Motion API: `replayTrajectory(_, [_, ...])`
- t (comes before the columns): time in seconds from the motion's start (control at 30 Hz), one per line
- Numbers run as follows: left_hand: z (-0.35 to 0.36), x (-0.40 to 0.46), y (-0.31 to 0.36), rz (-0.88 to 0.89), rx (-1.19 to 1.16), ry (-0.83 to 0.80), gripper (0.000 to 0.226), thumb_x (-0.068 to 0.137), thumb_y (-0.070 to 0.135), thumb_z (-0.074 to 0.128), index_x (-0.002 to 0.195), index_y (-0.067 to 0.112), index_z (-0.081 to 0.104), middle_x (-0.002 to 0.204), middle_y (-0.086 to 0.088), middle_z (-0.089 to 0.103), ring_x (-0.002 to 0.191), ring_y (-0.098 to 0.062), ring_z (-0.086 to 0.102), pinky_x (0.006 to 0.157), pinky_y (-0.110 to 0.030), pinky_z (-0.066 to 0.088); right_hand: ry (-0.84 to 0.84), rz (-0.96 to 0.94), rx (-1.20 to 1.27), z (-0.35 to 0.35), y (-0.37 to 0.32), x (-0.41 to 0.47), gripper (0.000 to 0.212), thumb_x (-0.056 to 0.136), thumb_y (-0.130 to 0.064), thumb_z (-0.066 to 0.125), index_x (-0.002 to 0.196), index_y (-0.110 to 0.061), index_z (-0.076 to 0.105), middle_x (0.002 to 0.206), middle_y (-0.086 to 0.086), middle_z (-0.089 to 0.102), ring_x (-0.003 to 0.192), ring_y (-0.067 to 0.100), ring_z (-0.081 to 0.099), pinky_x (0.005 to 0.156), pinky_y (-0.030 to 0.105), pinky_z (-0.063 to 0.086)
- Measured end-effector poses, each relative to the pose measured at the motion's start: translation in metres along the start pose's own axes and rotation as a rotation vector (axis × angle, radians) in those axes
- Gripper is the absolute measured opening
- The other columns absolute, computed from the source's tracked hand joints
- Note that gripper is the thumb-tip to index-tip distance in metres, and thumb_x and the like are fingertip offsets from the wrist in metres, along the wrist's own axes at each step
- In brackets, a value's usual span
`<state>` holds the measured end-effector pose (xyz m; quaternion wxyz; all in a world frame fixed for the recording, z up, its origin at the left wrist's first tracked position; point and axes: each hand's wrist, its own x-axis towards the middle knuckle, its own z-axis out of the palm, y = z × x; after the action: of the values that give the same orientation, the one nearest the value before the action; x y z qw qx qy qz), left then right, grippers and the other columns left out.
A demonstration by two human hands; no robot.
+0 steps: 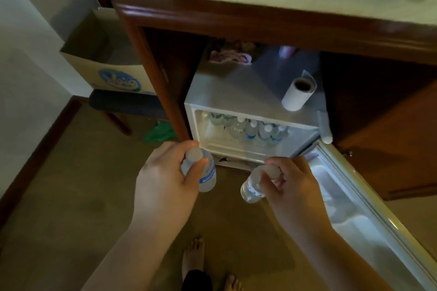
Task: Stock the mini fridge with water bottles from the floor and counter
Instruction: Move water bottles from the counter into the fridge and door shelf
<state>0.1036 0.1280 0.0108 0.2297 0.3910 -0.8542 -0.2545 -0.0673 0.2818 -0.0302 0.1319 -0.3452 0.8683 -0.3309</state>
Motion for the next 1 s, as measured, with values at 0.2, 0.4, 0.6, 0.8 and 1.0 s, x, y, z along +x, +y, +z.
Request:
replayTrajectory(0.2, [0.111, 0.016, -0.087, -0.014, -0.022, -0.068, 0.027, 0.091, 0.033, 0.072, 0.117, 0.03, 0.068, 0.104, 0.015, 0.062, 0.091, -0.007, 0.063, 0.073, -0.031, 0.058, -0.054, -0.08, -0.037, 0.113, 0.069, 0.067, 0.024, 0.092, -0.03, 0.069, 0.115, -0.021, 0.069, 0.109, -0.006, 0.05, 0.072, 0.0, 0.053, 0.063, 0.007, 0.033])
replayTrajectory(0.4, [0.201, 0.054, -0.16, 0.007, -0.076, -0.061, 0.025, 0.091, 0.03, 0.073, 0.116, 0.023, 0.071, 0.104, 0.011, 0.066, 0.091, -0.007, 0.064, 0.078, -0.029, 0.057, -0.062, -0.172, -0.142, 0.206, 0.113, 0.153, 0.032, 0.096, -0.028, 0.069, 0.125, -0.016, 0.067, 0.118, 0.005, 0.055, 0.09, 0.025, 0.065, 0.081, 0.032, 0.052])
replayTrajectory(0.6, [0.256, 0.089, -0.215, 0.023, -0.049, -0.084, 0.025, 0.088, 0.029, 0.077, 0.112, 0.021, 0.073, 0.094, 0.003, 0.067, 0.082, -0.015, 0.062, 0.07, -0.037, 0.057, -0.054, -0.328, -0.297, 0.265, 0.141, 0.224, 0.033, 0.097, -0.027, 0.067, 0.124, -0.009, 0.068, 0.119, 0.013, 0.06, 0.091, 0.031, 0.066, 0.079, 0.033, 0.05])
replayTrajectory(0.8, [0.275, 0.116, -0.242, 0.039, -0.029, -0.16, 0.028, 0.09, 0.03, 0.075, 0.117, 0.022, 0.072, 0.103, 0.002, 0.069, 0.09, -0.015, 0.065, 0.078, -0.038, 0.058, 0.063, -0.411, -0.55, 0.301, 0.158, 0.286, 0.028, 0.092, -0.036, 0.062, 0.103, -0.014, 0.074, 0.098, 0.013, 0.069, 0.099, 0.037, 0.057, 0.089, 0.042, 0.045])
replayTrajectory(1.0, [0.283, 0.135, -0.251, 0.017, -0.034, -0.186, 0.017, 0.091, 0.024, 0.073, 0.106, 0.015, 0.073, 0.1, -0.003, 0.07, 0.089, -0.018, 0.066, 0.077, -0.041, 0.058, 0.079, -0.429, -0.637, 0.324, 0.162, 0.318, 0.025, 0.093, -0.033, 0.062, 0.106, -0.013, 0.071, 0.101, 0.013, 0.068, 0.107, 0.037, 0.054, 0.095, 0.044, 0.043])
